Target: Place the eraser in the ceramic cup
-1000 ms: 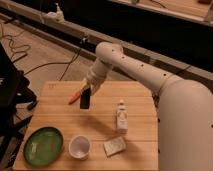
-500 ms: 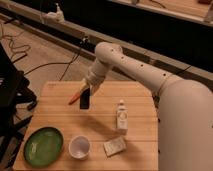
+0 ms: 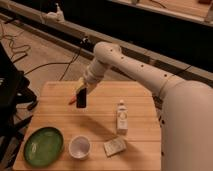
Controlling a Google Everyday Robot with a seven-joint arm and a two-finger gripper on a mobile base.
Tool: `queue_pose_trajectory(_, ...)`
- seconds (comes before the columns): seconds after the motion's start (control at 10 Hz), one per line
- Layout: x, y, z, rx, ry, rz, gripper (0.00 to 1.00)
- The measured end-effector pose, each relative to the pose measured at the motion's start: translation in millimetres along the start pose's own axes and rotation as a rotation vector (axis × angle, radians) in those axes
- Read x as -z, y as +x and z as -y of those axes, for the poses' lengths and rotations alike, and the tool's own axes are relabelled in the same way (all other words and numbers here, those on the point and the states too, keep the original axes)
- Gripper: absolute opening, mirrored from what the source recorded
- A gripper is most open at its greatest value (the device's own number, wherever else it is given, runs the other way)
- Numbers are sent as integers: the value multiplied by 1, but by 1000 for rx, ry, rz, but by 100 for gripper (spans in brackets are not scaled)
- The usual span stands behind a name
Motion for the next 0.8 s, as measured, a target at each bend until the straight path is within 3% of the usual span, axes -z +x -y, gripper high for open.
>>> queue_pose_trajectory(0.3,-3,19,-9,125,-61,-11,0)
queue_pose_trajectory(0.8,-4,48,-28,353,-121,-21,0)
